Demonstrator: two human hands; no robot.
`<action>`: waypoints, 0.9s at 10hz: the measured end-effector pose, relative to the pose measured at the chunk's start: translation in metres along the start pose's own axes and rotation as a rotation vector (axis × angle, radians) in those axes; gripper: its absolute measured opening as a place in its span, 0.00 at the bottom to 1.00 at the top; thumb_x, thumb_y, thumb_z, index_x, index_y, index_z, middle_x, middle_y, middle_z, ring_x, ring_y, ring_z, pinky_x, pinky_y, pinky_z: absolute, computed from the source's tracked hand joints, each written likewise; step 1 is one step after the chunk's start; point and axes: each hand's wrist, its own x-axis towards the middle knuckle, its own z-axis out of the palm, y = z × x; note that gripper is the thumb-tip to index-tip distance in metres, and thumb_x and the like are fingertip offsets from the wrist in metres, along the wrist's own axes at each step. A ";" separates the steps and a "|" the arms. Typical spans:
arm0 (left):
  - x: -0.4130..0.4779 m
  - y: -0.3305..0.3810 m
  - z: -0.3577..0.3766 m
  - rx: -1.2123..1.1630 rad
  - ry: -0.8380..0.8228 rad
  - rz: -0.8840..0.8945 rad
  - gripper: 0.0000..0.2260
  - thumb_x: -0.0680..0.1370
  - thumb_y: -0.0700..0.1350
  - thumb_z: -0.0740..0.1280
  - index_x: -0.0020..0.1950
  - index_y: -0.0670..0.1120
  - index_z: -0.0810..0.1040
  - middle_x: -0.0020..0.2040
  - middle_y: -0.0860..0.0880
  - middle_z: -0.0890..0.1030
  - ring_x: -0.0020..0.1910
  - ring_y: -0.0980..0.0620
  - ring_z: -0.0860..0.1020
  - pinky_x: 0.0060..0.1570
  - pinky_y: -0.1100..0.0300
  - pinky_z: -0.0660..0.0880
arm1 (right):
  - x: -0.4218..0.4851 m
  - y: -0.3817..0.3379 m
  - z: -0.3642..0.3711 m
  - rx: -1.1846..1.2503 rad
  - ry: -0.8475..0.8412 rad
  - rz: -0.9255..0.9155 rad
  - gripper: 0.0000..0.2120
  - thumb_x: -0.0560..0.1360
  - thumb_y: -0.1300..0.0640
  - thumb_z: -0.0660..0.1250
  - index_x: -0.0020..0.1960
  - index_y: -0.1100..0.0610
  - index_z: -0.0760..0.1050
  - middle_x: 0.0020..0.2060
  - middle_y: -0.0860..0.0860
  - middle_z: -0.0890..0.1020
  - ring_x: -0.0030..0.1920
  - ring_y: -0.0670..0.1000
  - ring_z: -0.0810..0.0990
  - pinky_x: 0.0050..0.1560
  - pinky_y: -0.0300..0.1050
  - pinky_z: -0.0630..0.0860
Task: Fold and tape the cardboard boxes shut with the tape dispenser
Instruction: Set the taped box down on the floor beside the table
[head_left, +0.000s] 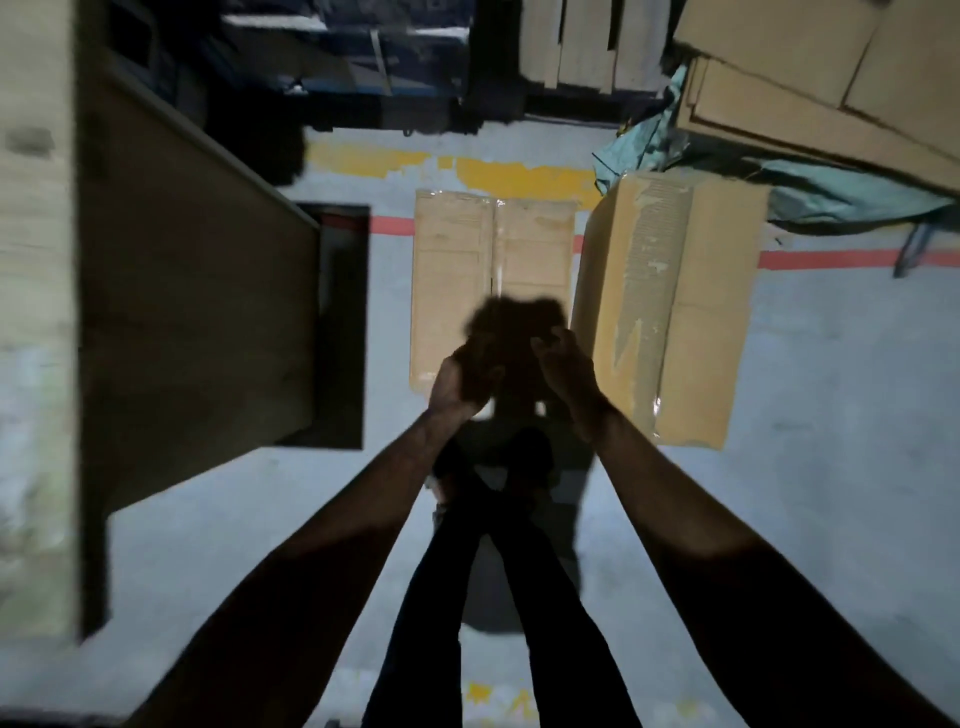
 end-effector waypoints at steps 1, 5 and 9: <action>-0.110 0.057 -0.003 -0.121 -0.059 -0.076 0.12 0.87 0.38 0.54 0.60 0.39 0.77 0.45 0.43 0.83 0.39 0.48 0.85 0.42 0.56 0.84 | -0.073 -0.016 -0.035 0.057 -0.040 -0.024 0.27 0.85 0.43 0.61 0.79 0.54 0.64 0.69 0.57 0.77 0.68 0.59 0.77 0.70 0.56 0.72; -0.327 0.141 -0.064 0.147 0.017 0.294 0.17 0.76 0.50 0.75 0.63 0.49 0.80 0.49 0.49 0.84 0.39 0.59 0.83 0.49 0.57 0.80 | -0.309 -0.059 -0.134 0.185 -0.083 -0.218 0.26 0.79 0.39 0.67 0.71 0.53 0.72 0.62 0.54 0.80 0.56 0.53 0.82 0.60 0.51 0.80; -0.431 0.092 -0.166 -0.157 0.263 0.282 0.13 0.75 0.50 0.74 0.58 0.48 0.84 0.45 0.53 0.86 0.45 0.66 0.82 0.47 0.72 0.73 | -0.406 -0.102 -0.044 -0.128 -0.253 -0.501 0.16 0.81 0.49 0.70 0.66 0.53 0.77 0.58 0.52 0.81 0.49 0.43 0.79 0.42 0.26 0.71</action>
